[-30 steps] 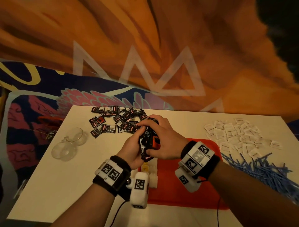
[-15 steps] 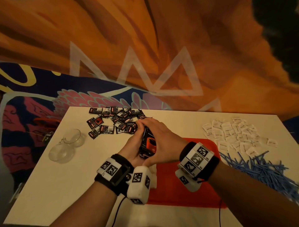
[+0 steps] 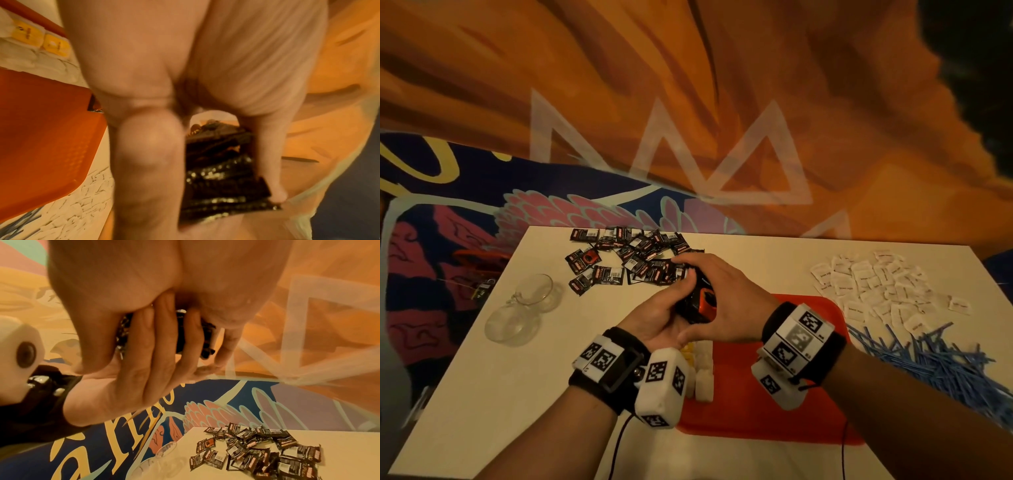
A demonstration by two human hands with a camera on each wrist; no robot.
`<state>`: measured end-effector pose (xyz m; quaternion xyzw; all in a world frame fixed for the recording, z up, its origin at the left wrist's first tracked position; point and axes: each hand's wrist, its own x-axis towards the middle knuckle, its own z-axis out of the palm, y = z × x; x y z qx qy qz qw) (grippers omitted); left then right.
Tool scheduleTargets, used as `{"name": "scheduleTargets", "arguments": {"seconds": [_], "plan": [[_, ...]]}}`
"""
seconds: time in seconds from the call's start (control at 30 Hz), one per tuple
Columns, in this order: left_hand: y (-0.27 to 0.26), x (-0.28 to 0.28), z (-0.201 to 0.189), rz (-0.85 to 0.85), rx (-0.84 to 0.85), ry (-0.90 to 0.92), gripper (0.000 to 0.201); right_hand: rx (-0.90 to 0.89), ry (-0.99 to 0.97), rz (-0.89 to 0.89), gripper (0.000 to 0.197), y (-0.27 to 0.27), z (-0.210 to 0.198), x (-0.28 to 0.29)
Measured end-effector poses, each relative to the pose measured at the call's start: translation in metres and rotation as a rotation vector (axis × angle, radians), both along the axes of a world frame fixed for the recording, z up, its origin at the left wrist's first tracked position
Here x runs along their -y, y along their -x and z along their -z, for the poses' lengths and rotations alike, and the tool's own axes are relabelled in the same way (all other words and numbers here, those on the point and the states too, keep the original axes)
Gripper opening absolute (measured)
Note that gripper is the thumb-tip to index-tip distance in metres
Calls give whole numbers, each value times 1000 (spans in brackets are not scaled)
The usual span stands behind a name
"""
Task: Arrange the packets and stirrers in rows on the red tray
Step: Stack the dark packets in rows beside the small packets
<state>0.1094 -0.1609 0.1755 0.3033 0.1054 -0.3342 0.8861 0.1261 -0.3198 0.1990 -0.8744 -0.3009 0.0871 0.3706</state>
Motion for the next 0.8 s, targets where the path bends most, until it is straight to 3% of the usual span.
{"name": "scheduleTargets", "arguments": {"seconds": [0.1,0.2,0.37,0.47,0.5,0.6,0.8], "plan": [[-1,-2,-4,48,42,-64,93,-70,48,-40,119,-1,-2,1],[0,-4,-4,64,48,-82,93,-102,-20,-65,115,-4,-9,6],[4,-9,-3,182,71,-144,68,-297,-300,62,65,-16,-13,18],[5,-11,-5,251,83,-133,80,-399,-468,184,23,-24,-15,21],[5,-12,-6,269,88,-133,83,-390,-477,212,19,-26,-16,22],[5,-12,-8,308,97,-142,83,-342,-409,251,30,-28,-15,25],[7,-13,-7,314,120,-149,72,-486,-442,262,25,-31,-18,26]]}}
